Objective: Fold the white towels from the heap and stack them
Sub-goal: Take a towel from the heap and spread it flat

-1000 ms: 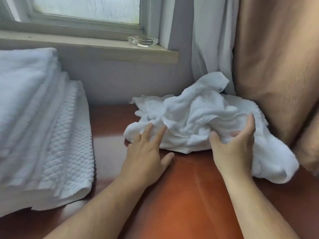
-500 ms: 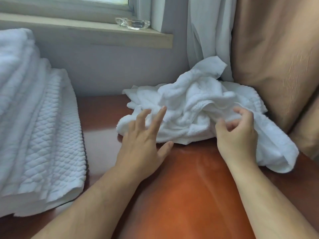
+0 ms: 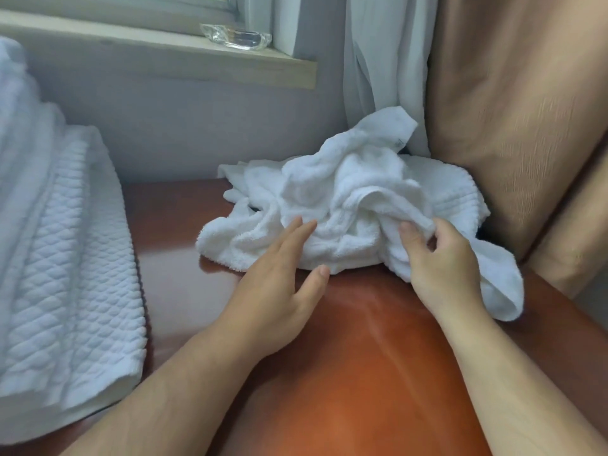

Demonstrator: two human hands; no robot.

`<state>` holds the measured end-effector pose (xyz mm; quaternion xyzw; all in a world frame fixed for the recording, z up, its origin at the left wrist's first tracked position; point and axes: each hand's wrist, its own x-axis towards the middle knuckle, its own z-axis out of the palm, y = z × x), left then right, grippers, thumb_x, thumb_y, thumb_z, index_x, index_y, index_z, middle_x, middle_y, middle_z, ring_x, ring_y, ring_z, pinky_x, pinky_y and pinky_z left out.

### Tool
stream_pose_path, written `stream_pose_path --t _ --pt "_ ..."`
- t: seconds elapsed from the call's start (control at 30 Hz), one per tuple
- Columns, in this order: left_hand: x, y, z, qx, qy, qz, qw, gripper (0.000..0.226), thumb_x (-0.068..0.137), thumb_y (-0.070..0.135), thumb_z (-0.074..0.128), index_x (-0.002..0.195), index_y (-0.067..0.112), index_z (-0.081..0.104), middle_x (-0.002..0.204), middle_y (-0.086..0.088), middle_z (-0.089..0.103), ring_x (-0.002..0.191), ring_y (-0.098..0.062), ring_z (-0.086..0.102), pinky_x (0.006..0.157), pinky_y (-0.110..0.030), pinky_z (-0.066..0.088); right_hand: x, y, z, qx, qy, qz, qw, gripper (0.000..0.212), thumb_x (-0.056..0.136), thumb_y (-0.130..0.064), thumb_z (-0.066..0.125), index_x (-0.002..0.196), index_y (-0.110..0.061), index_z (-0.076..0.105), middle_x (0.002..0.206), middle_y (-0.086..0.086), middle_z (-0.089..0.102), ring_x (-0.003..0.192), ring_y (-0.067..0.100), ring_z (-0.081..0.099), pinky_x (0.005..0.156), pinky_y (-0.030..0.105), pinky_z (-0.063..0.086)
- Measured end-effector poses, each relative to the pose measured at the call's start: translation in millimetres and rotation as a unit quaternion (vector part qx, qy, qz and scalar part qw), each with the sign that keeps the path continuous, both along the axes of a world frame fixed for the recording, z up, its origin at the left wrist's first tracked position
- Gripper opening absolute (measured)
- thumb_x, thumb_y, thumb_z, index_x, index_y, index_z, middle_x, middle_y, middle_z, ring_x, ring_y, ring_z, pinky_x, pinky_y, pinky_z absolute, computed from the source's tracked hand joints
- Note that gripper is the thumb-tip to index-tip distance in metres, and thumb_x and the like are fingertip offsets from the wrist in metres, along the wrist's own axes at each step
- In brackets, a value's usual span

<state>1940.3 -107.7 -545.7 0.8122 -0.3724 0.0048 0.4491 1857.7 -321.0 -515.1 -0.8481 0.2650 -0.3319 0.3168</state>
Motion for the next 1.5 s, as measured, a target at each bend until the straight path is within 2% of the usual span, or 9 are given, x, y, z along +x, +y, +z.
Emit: stream_pose_path --t 0.23,0.37,0.67,0.83,0.93,1.03,1.2,1.37,1.5 --pt "1.1 2.2 4.2 -0.122 0.053 0.014 0.991 0.052 0.102 0.043 0.041 0.153 0.037 0.035 0.153 0.018 0.042 0.141 0.011 0.029 0.113 -0.008 0.022 -3.1 20.2 5.5 -0.043 -0.141 0.142 0.979 0.032 0.094 -0.067 0.046 0.092 -0.038 0.060 0.098 -0.007 0.057 0.090 -0.002 0.057 0.082 0.006 0.043" --pt "0.5 2.1 5.6 -0.134 0.054 0.011 0.990 0.052 0.097 0.044 0.039 0.149 0.036 0.041 0.143 0.025 0.042 0.127 0.007 0.043 0.101 -0.006 0.030 0.5 18.9 2.7 -0.084 -0.151 0.050 0.984 0.057 0.096 -0.067 0.041 0.101 -0.017 0.069 0.123 0.010 0.048 0.121 0.028 0.052 0.109 0.040 0.042" --pt "6.4 7.5 10.3 -0.131 0.155 -0.147 0.968 0.080 0.080 0.075 0.048 0.153 0.055 0.020 0.146 0.012 0.050 0.125 -0.009 0.055 0.098 -0.035 0.049 -6.5 32.2 17.2 0.482 -0.082 0.428 0.760 0.062 0.099 -0.060 0.035 0.079 -0.003 0.048 0.048 0.012 0.059 0.053 0.033 0.067 0.061 0.037 0.056" --pt "5.7 1.2 2.4 -0.119 0.117 -0.106 0.980 0.085 0.077 0.075 0.052 0.151 0.058 0.016 0.141 0.039 0.039 0.114 0.002 0.054 0.086 -0.016 0.046 -12.3 21.3 20.0 0.060 -0.229 0.127 0.963 0.045 0.100 -0.050 0.045 0.063 -0.025 0.053 0.062 -0.016 0.055 0.065 0.002 0.054 0.065 0.016 0.043" --pt "10.7 2.7 0.7 -0.178 0.167 -0.081 0.966 0.071 0.084 0.084 0.032 0.149 0.058 0.026 0.141 0.034 0.047 0.118 0.002 0.057 0.089 -0.015 0.050 -13.5 3.5 22.7 -0.061 -0.071 0.009 0.996 0.059 0.080 -0.080 0.042 0.113 -0.035 0.062 0.119 -0.018 0.058 0.120 0.014 0.054 0.102 0.031 0.041" --pt "11.9 3.4 0.6 -0.195 0.177 -0.085 0.961 0.074 0.080 0.089 0.032 0.148 0.058 0.030 0.141 0.031 0.050 0.120 0.000 0.059 0.088 -0.013 0.050 -5.9 3.2 11.1 -0.053 0.127 0.034 0.990 0.091 0.065 -0.092 0.030 0.111 -0.022 0.068 0.110 -0.007 0.069 0.113 0.020 0.060 0.100 0.044 0.047" --pt "20.4 7.2 10.3 -0.259 0.308 -0.119 0.908 0.090 0.068 0.094 0.047 0.140 0.042 0.053 0.133 0.004 0.066 0.116 -0.022 0.066 0.099 -0.048 0.052 -6.6 20.8 13.7 0.001 -0.029 0.196 0.980 0.073 0.076 -0.090 0.045 0.062 -0.018 0.042 0.052 -0.016 0.037 0.048 0.002 0.037 0.045 0.013 0.030" --pt "14.8 9.3 19.3 -0.269 0.429 -0.215 0.835 0.047 0.096 0.051 0.059 0.133 0.023 0.062 0.119 -0.005 0.073 0.107 -0.019 0.071 0.081 -0.025 0.058 -7.1 37.3 9.6 0.201 0.095 0.443 0.868 0.069 0.090 -0.080 0.044 0.064 -0.016 0.055 0.062 -0.002 0.052 0.059 0.016 0.050 0.057 0.024 0.042" --pt "17.6 6.6 16.3 -0.296 0.401 -0.104 0.861 0.033 0.091 -0.006 0.054 0.105 0.018 0.073 0.084 -0.005 0.072 0.068 -0.015 0.069 0.056 -0.026 0.053 -2.1 22.1 5.5 0.144 -0.083 0.239 0.957 0.061 0.096 -0.062 0.039 0.074 -0.015 0.072 0.076 0.010 0.073 0.077 0.025 0.070 0.075 0.038 0.055"
